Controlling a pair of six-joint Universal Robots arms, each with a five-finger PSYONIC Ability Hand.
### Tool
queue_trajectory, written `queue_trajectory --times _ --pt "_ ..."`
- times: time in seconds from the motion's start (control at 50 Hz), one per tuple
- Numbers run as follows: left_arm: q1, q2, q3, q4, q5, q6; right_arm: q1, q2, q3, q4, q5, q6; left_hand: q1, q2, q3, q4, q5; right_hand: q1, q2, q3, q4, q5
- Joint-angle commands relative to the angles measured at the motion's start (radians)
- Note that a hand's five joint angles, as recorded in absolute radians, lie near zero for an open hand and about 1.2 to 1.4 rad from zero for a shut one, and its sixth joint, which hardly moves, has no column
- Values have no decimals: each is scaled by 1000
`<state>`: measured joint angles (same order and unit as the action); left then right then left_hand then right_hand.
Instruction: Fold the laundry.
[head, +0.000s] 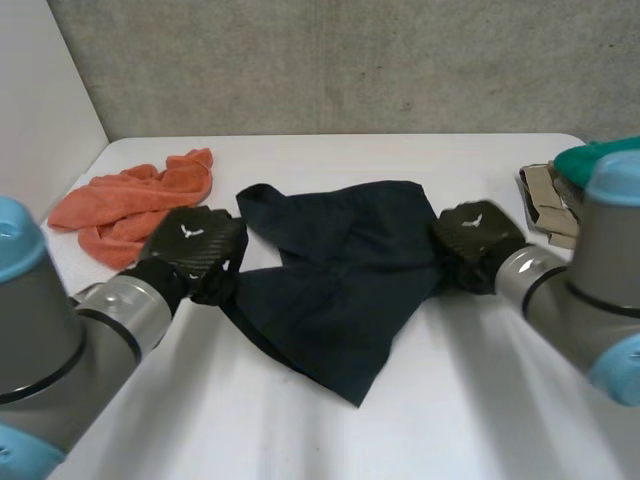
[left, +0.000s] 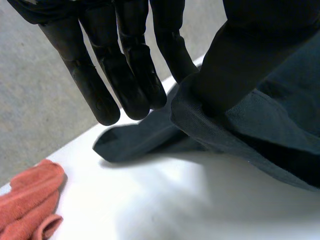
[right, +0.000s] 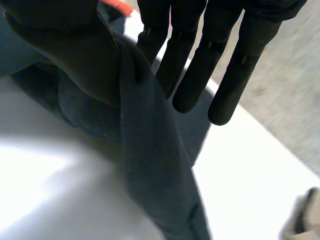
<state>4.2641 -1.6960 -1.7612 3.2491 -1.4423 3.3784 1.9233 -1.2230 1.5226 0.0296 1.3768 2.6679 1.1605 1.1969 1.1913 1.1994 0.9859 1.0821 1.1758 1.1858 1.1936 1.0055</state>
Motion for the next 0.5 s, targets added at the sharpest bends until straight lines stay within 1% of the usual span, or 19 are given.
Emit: queue_trajectory --times 0.02,0.06,0.12,0.14,0.2,0.22,0.26,0.28,0.3,0.32,0.36,0.38,0.4,0.42,0.44,0.48,0.5 --pt "31 163 -3 -55 37 -82 -32 -182 -36 92 -96 -125 236 199 205 197 236 314 220 210 203 216" --pt "42 180 -1 -55 48 -96 -20 -179 -70 96 -120 -128 236 199 205 197 236 314 220 210 203 216" --pt "69 171 3 -57 46 -113 13 -132 -146 92 -154 -122 236 199 205 197 236 314 220 210 203 216" --pt "89 136 8 -55 36 -114 29 -86 -186 81 -163 -123 236 199 205 197 236 314 220 210 203 216" --pt "112 56 23 -51 13 -108 65 6 -248 55 -183 -125 236 199 205 197 236 314 220 210 203 216" --pt "127 -8 35 -43 -9 -103 92 73 -293 35 -197 -123 236 199 205 197 236 314 220 210 203 216" --pt "141 -75 57 -28 -35 -96 120 149 -338 12 -214 -129 236 199 205 197 236 314 220 210 203 216" --pt "163 -167 98 1 -68 -90 137 225 -385 -11 -220 -135 236 199 205 197 236 314 220 210 203 216" --pt "175 -216 124 14 -90 -85 151 305 -444 -42 -219 -137 236 199 205 197 236 314 220 210 203 216" --pt "183 -278 162 27 -113 -80 163 385 -505 -59 -205 -138 236 199 205 197 236 314 220 210 203 216" --pt "189 -359 219 35 -135 -82 180 484 -580 -77 -176 -145 236 199 205 197 236 314 220 210 203 216" --pt "191 -382 236 35 -138 -82 184 519 -604 -86 -165 -148 201 165 170 162 201 285 191 181 173 187" --pt "192 -402 253 35 -138 -82 187 537 -617 -91 -157 -148 29 -7 -1 -10 29 98 5 -5 -13 0" --pt "191 -419 278 29 -136 -83 194 571 -645 -100 -138 -152 -266 -302 -297 -305 -266 -462 -555 -565 -573 -559" --pt "187 -416 295 20 -135 -83 197 580 -659 -109 -113 -160 -458 -494 -489 -497 -458 -908 -1001 -1011 -1019 -1006" --pt "184 -398 302 11 -141 -83 198 571 -657 -123 -82 -161 -623 -660 -654 -662 -623 -908 -1001 -1011 -1019 -1006" --pt "180 -368 301 2 -144 -86 197 542 -648 -131 -47 -157 -758 -794 -789 -797 -758 -908 -1001 -1011 -1019 -1006"
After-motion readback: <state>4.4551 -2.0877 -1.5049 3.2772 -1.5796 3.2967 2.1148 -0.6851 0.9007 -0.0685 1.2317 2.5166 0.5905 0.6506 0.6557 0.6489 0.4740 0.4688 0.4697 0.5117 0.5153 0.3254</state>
